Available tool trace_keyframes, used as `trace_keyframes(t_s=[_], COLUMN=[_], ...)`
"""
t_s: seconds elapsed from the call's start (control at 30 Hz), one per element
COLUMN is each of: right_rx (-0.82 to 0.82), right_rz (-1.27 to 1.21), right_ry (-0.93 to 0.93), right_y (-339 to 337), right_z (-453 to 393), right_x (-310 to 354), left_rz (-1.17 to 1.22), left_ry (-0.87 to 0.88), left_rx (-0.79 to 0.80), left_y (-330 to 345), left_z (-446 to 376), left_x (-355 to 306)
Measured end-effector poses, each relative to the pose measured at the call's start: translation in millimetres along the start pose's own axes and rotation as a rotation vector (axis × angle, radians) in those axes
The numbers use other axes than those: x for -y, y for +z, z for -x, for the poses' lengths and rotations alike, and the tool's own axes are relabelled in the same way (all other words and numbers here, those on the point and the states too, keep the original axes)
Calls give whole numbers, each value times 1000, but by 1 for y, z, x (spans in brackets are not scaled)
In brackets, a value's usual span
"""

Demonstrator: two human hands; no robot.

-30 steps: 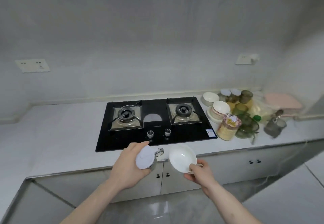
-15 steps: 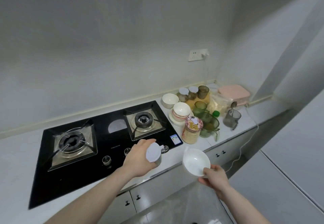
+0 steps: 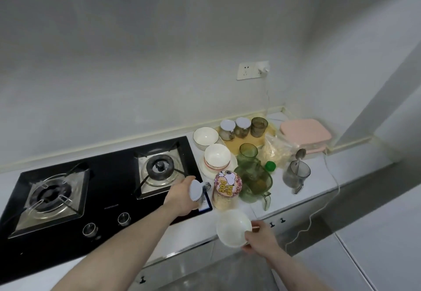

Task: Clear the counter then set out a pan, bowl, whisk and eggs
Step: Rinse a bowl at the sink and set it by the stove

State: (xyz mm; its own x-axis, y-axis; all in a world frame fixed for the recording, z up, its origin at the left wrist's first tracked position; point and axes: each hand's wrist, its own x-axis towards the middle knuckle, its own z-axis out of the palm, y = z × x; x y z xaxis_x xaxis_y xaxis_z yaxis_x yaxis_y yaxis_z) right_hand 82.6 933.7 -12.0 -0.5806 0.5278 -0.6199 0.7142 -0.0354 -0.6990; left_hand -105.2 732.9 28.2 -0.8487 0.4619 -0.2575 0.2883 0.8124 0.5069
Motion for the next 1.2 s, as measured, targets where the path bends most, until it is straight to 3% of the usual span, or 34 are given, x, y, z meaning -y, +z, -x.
trace_keyframes(t_s=[0.4, 0.93, 1.2], right_rx=[235, 267, 302], right_rz=[227, 98, -57], right_ry=[16, 104, 153], right_y=[17, 44, 82], right_z=[-58, -71, -70], right_x=[26, 30, 34], left_rz=[-17, -17, 54], left_ry=[-114, -3, 8], left_rx=[10, -2, -183], left_y=[21, 17, -19], left_z=[-65, -70, -1], left_x=[-21, -4, 27])
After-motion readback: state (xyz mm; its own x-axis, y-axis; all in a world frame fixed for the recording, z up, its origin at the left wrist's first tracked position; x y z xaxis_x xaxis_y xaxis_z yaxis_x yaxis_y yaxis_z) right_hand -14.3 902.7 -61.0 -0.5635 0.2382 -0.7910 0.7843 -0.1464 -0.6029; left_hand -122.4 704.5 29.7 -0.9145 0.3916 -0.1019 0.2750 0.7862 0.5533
